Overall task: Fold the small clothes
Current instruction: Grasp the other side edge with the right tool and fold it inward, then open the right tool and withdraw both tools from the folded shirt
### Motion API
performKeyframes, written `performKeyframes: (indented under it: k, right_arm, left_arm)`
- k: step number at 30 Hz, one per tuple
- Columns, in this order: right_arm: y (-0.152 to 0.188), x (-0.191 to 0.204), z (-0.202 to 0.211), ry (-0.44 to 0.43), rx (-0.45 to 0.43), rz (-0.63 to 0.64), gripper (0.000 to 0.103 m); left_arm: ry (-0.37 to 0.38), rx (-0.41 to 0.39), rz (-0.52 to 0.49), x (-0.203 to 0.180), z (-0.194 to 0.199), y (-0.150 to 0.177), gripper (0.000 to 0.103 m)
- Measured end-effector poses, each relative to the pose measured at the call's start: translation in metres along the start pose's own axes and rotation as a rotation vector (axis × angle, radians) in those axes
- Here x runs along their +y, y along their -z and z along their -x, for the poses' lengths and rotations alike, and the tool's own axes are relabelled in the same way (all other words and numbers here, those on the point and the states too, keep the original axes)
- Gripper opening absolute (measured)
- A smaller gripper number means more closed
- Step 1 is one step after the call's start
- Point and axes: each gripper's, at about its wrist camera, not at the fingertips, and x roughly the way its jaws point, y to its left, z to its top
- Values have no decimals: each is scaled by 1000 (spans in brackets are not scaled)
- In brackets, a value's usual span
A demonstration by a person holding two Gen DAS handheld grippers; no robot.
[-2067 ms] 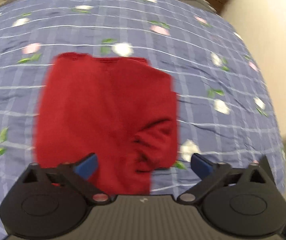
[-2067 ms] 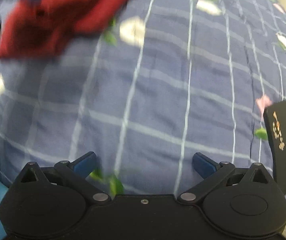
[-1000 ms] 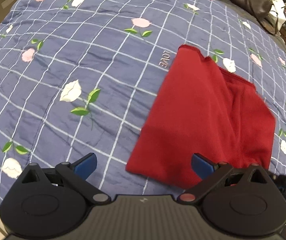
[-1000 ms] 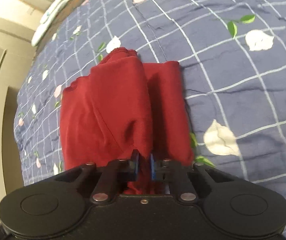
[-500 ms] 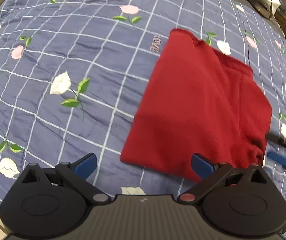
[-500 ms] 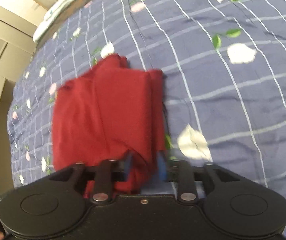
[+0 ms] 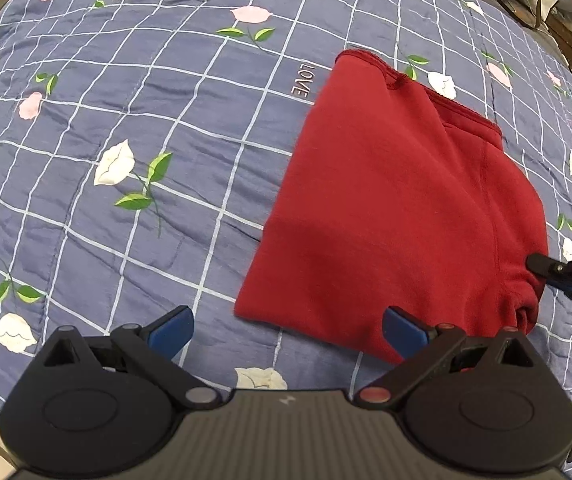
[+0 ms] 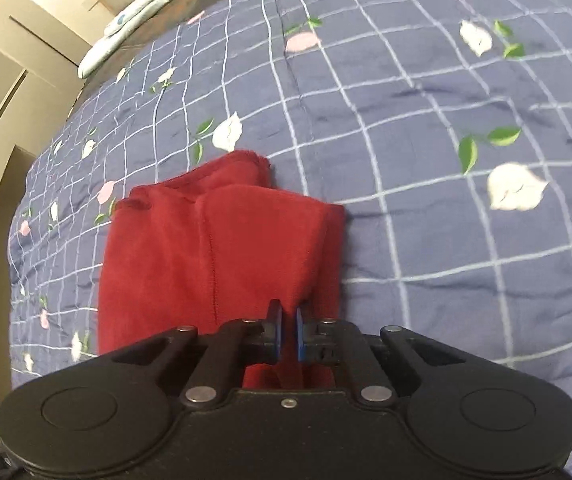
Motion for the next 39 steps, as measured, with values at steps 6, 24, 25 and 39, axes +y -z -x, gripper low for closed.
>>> performKeyframes:
  k: [6,24,25,39]
  right_arm:
    - [10,-13,-8,-1,13,-46,11]
    - [103,-46,-2,169,97,-116,102]
    - [111,-39,-2,188,92,-67,102]
    - [166,15,-26,402,242,373,103]
  left_arm:
    - [-14,-5,-27,1,3,0,102]
    - [-29,49,-37,17,6,19,103]
    - [-33,56,-38,19,6,21,103]
    - [-129,185,-200,23,24,52,103]
